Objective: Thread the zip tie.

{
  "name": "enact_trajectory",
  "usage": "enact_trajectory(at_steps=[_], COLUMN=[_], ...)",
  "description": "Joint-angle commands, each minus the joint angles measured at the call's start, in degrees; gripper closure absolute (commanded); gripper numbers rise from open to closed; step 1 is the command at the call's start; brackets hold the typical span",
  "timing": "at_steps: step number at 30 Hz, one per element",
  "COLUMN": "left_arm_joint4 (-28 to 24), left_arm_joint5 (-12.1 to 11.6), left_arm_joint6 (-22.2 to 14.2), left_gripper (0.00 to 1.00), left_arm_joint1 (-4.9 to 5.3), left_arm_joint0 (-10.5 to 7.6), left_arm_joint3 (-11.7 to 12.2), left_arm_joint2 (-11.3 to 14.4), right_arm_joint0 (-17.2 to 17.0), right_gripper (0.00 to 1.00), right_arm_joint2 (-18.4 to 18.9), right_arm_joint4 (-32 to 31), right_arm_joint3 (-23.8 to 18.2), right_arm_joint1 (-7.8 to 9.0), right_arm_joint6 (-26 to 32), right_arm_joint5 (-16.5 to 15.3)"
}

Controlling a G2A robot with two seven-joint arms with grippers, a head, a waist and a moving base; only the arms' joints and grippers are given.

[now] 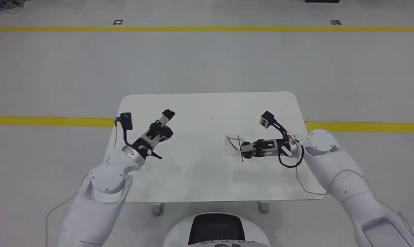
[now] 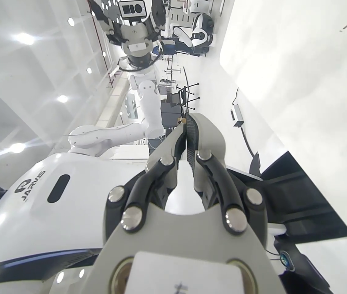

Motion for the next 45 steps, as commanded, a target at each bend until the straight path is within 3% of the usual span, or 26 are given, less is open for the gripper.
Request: enact_trajectory(at_steps=[1,5,13,16,18,21,28,31,39,41,45], left_arm_joint4=[1.6,1.2,2.3,3.7,4.0,5.1,6.5,7.1,7.5,5.0,-2.9], left_arm_joint5=[1.4,3.9,3.9,4.2,3.5,3.0,5.1,5.5,5.4,4.9,4.2], left_arm_joint6=[-4.2,-6.1,-5.8,-7.6,-11.8,-15.0,-14.4,-16.7,-16.3,-16.2,-19.4], left_gripper=[0.0,0.0,0.0,0.0,0.0,0.0,0.0,0.0,0.0,0.0,0.0], left_arm_joint1=[0.11,-0.01,0.06,0.13,0.2,0.15,-0.68,-0.78,-0.73,-0.87,-1.2], left_arm_joint0=[-1.22,-3.13,-3.65,-4.29,-5.5,-7.93,-13.35,-14.73,-14.77,-14.83,-16.65], left_arm_joint3=[0.3,1.7,2.0,1.5,1.5,2.2,4.9,5.6,5.8,6.3,9.0], left_arm_joint2=[1.7,4.4,4.4,6.0,8.1,10.9,17.5,19.7,19.8,20.2,20.8], right_arm_joint0=[-0.2,-0.5,0.2,-0.1,-0.5,-0.7,-0.4,-0.2,-0.5,-0.7,-0.1], right_gripper=[1.0,1.0,1.0,1.0,1.0,1.0,1.0,1.0,1.0,1.0,1.0], right_arm_joint2=[0.2,-0.9,-2.0,-2.0,-2.6,-2.8,-3.1,-2.9,-3.1,-3.4,-4.8], right_arm_joint4=[0.7,3.3,4.5,4.4,2.1,2.2,4.2,4.4,4.2,3.2,2.0], right_arm_joint3=[-0.2,-0.4,0.4,0.0,-1.5,-2.1,-0.8,0.1,-0.4,-1.3,-1.2], right_arm_joint1=[0.22,0.78,1.17,1.13,1.1,1.02,0.73,0.73,0.68,0.69,0.88], right_arm_joint6=[0.3,0.3,0.3,-0.5,-2.0,-1.7,0.3,-0.3,-1.1,-0.1,0.3], right_arm_joint5=[0.0,0.0,0.0,0.1,0.9,1.6,1.3,0.9,1.0,0.4,0.0])
